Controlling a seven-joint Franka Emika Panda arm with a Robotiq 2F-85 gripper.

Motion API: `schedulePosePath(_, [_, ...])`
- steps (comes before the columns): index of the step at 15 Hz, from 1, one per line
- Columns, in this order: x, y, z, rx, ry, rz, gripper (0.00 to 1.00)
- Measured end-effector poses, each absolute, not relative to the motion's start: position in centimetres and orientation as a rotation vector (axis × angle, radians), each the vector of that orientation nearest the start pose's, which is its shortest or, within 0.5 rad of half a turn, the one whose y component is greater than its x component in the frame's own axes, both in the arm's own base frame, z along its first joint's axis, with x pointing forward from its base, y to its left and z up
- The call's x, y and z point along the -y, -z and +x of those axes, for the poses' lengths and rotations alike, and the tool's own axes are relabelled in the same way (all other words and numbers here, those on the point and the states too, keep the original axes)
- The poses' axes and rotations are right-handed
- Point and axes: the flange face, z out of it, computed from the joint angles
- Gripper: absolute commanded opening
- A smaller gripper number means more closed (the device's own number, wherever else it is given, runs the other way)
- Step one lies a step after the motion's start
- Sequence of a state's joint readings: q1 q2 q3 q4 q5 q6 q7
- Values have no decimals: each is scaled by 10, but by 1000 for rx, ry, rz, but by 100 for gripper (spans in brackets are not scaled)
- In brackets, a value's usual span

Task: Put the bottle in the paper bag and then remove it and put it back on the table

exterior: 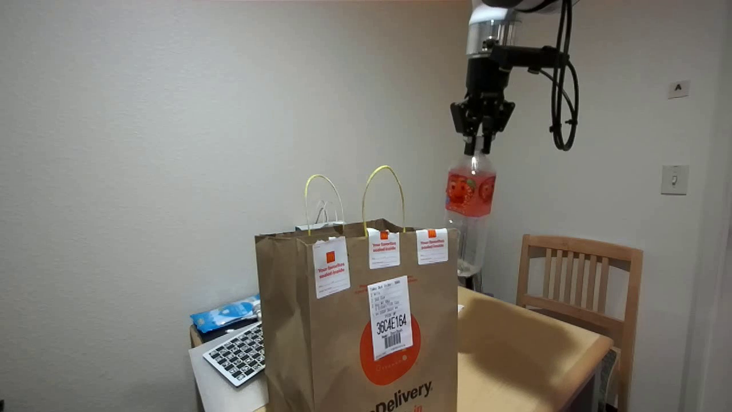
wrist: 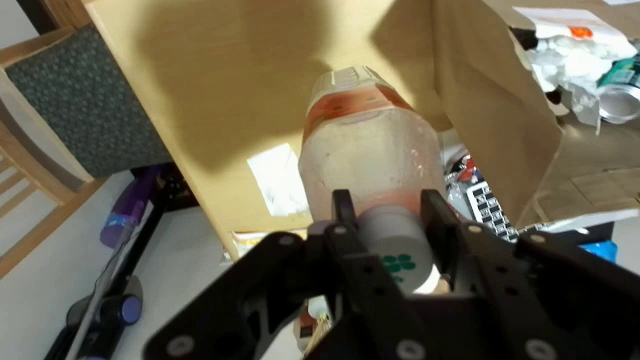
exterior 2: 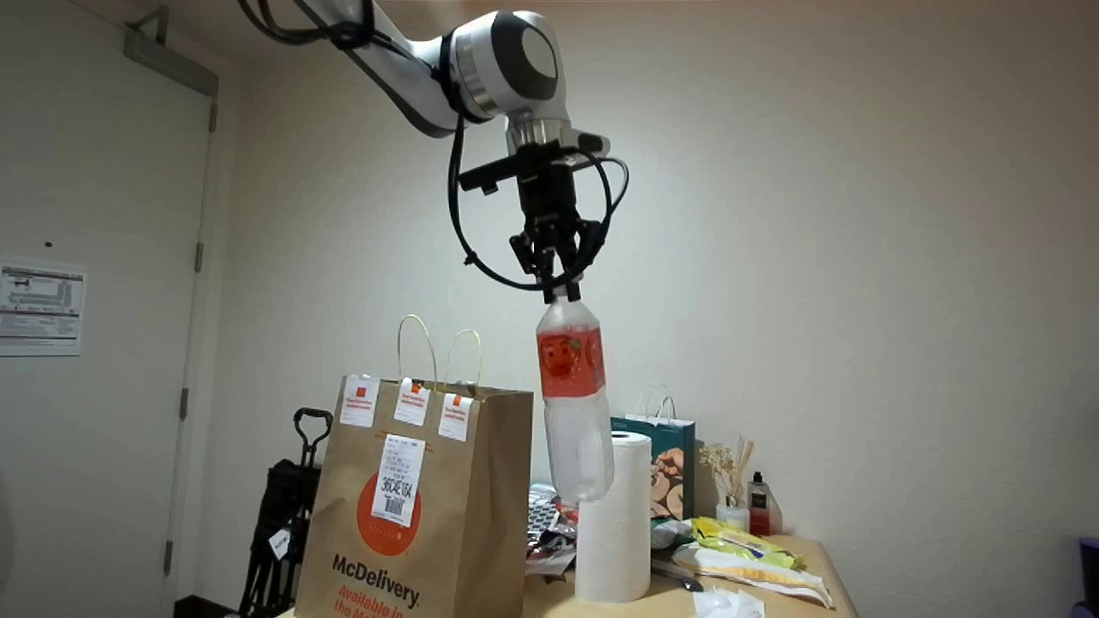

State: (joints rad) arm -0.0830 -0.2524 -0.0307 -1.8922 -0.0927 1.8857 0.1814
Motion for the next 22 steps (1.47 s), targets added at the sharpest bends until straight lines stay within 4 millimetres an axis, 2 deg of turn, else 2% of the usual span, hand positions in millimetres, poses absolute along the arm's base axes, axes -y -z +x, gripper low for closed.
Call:
schedulePosePath(3, [42,-686,493,-379,523,-3151,14])
schedulePosePath(7, [-3,-736,487,-250,616,-3177,14])
schedulePosePath(8, [-15,-747,486,-215,646,-3201,37])
schedulePosePath(9, [-21,-751,485,-198,662,-3202,37])
schedulePosePath(11, [-21,-750,486,-199,656,-3202,37])
schedulePosePath(12, [-16,-748,487,-210,651,-3203,13])
schedulePosePath(15, [-19,-747,489,-205,643,-3182,13])
schedulePosePath(18, [-46,-761,485,-132,670,-3114,13])
schedulePosePath(22, [-102,-788,470,33,706,-3090,13])
